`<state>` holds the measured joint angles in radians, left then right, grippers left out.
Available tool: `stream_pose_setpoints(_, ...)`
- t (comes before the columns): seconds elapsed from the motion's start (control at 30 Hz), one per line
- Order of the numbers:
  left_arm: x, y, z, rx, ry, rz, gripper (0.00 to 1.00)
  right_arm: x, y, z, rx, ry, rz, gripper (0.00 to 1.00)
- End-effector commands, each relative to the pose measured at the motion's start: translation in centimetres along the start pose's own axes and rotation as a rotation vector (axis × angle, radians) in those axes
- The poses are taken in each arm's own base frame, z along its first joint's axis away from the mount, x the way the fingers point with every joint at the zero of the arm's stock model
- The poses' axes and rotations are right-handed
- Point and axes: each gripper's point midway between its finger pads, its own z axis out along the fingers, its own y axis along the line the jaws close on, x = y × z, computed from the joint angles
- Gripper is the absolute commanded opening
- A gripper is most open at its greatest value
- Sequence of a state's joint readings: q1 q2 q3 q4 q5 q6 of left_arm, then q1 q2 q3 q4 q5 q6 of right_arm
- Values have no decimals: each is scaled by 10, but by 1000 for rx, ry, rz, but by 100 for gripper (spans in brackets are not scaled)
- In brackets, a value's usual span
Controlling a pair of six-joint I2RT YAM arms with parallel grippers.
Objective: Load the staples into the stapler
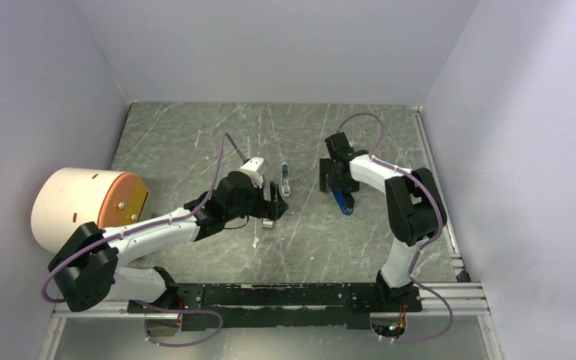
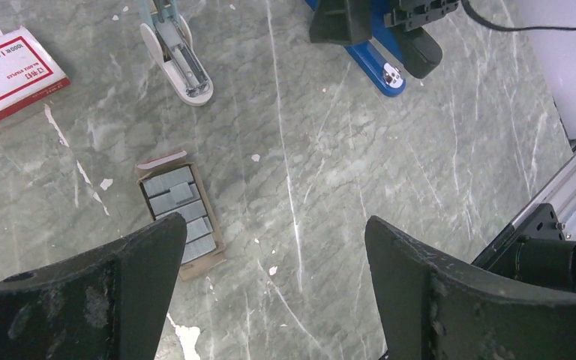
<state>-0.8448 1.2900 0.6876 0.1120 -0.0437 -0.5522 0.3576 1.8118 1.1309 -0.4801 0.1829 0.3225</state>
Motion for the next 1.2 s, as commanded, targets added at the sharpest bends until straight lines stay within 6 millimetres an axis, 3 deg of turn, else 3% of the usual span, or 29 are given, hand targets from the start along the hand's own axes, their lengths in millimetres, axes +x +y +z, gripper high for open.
stream_pose_setpoints(0.0,-11,-12,-9,36,18,36,93,29,-2,3,-29,67,-9,77)
stream_pose_setpoints(0.13,-13,-7,-12,6,3,5,93,43,-5,-4,-25,77,38,73)
stream_pose_setpoints(0.3,-9,-17,-13,78,-1,-8,91,63,12,-12,-89,113,85,54)
stream_pose_setpoints(0.63,12,-11,-12,84,35,-49,88,53,55,-16,-92,33,115,37)
stream_pose_setpoints(0.83,18,-8,-10,78,36,-86,88,47,94,-13,-114,-10,118,36)
stream_pose_setpoints(0.93,22,-4,-9,66,36,-108,87,44,102,-9,-89,-26,128,37)
stream_pose_setpoints(1.03,24,0,-9,44,35,-127,87,39,105,-12,-86,-43,119,50)
stream_pose_setpoints(1.17,24,3,-11,25,34,-141,87,25,108,-38,-121,-105,95,68)
